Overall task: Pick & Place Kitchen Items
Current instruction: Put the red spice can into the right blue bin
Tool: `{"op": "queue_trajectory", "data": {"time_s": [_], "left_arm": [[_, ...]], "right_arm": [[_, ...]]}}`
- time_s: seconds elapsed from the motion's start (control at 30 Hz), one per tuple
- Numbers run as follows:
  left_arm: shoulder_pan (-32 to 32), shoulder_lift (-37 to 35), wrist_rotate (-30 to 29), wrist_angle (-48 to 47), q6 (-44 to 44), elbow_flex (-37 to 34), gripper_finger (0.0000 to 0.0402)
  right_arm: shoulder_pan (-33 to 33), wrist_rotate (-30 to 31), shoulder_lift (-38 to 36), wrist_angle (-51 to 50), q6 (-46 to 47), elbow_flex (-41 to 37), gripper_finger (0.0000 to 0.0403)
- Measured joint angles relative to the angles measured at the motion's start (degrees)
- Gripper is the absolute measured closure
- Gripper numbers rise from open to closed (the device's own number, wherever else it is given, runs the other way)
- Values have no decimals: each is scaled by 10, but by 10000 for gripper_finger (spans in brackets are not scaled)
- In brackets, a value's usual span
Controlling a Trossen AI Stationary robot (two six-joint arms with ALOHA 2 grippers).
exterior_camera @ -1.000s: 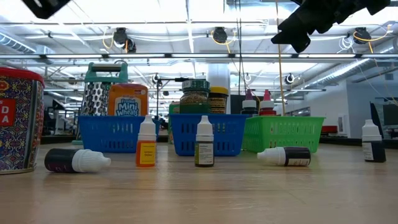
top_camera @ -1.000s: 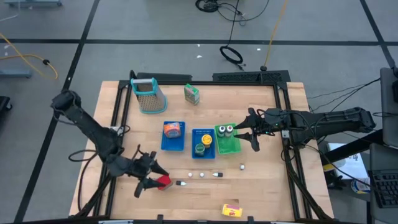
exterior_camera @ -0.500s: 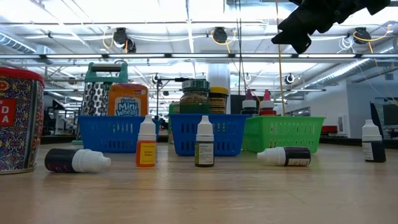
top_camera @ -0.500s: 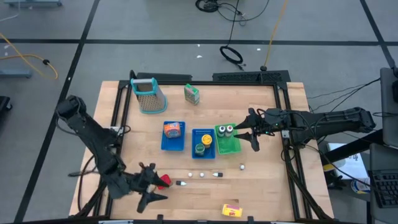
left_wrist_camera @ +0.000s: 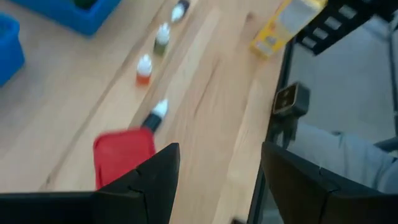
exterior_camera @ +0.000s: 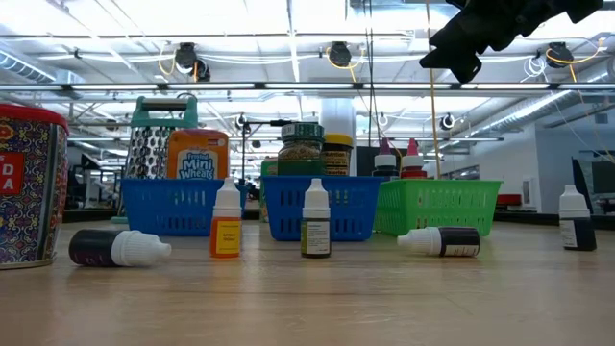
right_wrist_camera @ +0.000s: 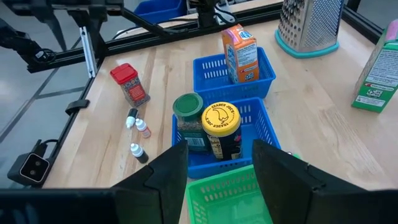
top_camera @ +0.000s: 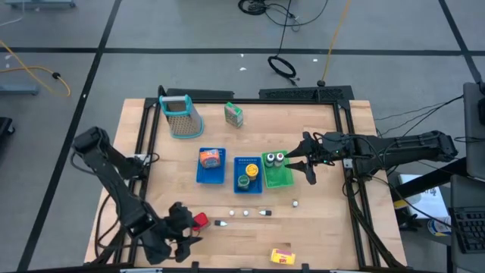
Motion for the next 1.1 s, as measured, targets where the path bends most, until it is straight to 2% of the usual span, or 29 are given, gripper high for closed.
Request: {"op": "queue_trajectory", "data": {"time_s": [0.27, 0.47, 0.9, 1.1], "left_arm": [[0, 19, 71, -73, -93, 2, 172], [4, 39, 115, -129, -124, 2, 172], [26, 48, 129, -127, -114, 1, 172], [29, 46, 126, -119, -121, -20, 171]], "right_arm": [[0, 0, 0, 0, -7, 0, 232], [0, 0, 0, 0, -15, 0, 232], [0, 0, 0, 0, -15, 0, 232], [0, 0, 0, 0, -15, 0, 232]]}}
